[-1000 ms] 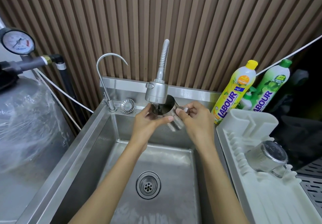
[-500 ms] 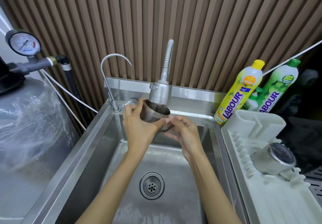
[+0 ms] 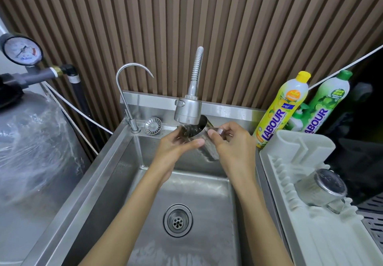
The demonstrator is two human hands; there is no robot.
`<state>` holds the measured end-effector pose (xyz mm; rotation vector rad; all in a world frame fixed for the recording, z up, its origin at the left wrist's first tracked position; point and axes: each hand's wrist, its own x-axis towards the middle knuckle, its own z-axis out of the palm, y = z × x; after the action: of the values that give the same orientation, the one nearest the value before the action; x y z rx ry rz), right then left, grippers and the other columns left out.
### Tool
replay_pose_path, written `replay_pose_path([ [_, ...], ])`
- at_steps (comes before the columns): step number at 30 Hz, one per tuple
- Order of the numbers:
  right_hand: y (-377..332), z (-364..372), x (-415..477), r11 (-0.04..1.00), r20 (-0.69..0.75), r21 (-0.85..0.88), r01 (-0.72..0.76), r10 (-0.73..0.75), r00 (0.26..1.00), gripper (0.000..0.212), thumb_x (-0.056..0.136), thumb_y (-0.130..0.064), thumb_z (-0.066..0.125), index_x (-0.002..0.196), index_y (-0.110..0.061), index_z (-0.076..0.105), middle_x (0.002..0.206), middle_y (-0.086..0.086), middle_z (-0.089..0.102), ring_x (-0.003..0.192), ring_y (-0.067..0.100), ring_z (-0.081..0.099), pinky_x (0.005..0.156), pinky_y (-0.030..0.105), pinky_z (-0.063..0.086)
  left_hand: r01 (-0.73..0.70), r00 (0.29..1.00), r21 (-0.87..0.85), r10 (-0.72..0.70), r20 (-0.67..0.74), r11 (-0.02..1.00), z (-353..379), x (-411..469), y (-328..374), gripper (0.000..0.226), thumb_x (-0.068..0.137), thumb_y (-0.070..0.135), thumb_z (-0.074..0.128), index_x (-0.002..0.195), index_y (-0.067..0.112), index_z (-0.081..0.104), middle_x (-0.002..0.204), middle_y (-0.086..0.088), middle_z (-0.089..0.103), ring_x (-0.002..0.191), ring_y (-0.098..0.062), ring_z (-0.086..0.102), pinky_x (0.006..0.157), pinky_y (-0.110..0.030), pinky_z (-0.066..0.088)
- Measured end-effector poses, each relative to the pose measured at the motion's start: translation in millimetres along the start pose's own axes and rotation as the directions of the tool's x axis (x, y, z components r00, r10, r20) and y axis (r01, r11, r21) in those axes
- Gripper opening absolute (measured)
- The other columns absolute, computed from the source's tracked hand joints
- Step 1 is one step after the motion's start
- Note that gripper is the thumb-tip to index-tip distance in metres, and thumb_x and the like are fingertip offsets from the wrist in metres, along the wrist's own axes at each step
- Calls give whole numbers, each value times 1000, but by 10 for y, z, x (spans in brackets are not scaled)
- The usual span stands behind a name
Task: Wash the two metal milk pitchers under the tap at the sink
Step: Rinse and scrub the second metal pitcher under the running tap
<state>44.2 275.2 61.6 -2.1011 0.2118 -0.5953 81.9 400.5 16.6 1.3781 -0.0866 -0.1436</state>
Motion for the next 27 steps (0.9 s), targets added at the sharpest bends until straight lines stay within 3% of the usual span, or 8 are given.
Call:
replay_pose_path([
  [3, 101, 79, 68, 978, 66, 191, -82, 70, 995, 24, 84, -12, 66, 69, -24, 52, 84, -7, 67, 81, 16, 66, 72, 19, 50, -111, 987, 2, 110, -113, 994, 37, 54, 11, 51, 65, -13, 74, 111, 6, 60, 97, -1, 70, 87, -3, 65, 80, -15, 51],
  [6, 173, 169, 109, 870, 214, 442, -219, 135, 967, 12, 87, -9, 62, 77, -10, 55, 101, -4, 69, 81, -6, 65, 71, 3, 45, -196, 961, 56, 203, -186, 979, 3, 87, 70, 70, 58, -12, 80, 121, 7, 56, 111, -3, 67, 101, -8, 63, 90, -17, 49],
  [9, 281, 280, 87, 711, 338, 607, -355, 173, 925, 12, 89, -7, 58, 77, -10, 56, 94, -1, 69, 88, 2, 65, 91, 23, 49, -291, 917, 259, 346, -199, 921, -55, 74, 160, 81, 53, -1, 87, 120, 29, 53, 112, 10, 59, 106, -4, 57, 93, -12, 42],
  [12, 330, 345, 38, 620, 407, 659, -426, 181, 895, 9, 91, -9, 56, 82, -8, 58, 82, 5, 69, 80, 13, 67, 89, 32, 53, -304, 870, 448, 436, -229, 841, -53, 2, 233, 81, 49, 10, 91, 112, 39, 50, 101, 13, 51, 97, 3, 51, 84, 0, 36],
  [17, 311, 292, 7, 690, 399, 584, -426, 213, 892, 11, 90, -17, 59, 82, -9, 61, 72, -1, 71, 71, 7, 69, 67, 26, 59, -205, 843, 579, 443, -304, 789, -39, -75, 225, 75, 46, 34, 92, 114, 20, 65, 98, 5, 53, 94, -9, 54, 74, 4, 35],
  [21, 222, 161, 38, 804, 319, 451, -388, 261, 911, 17, 87, -22, 64, 74, -11, 60, 74, 2, 71, 69, 11, 70, 52, 27, 58, -108, 879, 484, 310, -361, 868, -11, -117, 220, 54, 48, 46, 88, 93, 24, 67, 88, 9, 65, 79, 5, 60, 68, -1, 42],
  [24, 133, 44, 113, 943, 191, 199, -267, 230, 954, 23, 84, -29, 66, 67, -15, 59, 76, 6, 72, 71, 18, 71, 64, 44, 59, -14, 933, 329, 130, -335, 944, -2, -106, 183, 38, 54, 43, 86, 76, 20, 64, 71, 13, 64, 57, 15, 56, 56, 2, 39],
  [27, -42, -82, 140, 993, 90, -41, -107, 111, 990, 26, 84, -32, 64, 68, -13, 58, 80, 9, 71, 81, 28, 67, 74, 46, 55, 55, 980, 154, -24, -196, 987, 13, -92, 156, 36, 55, 42, 84, 77, 19, 69, 70, 13, 67, 66, 6, 60, 69, -4, 43],
])
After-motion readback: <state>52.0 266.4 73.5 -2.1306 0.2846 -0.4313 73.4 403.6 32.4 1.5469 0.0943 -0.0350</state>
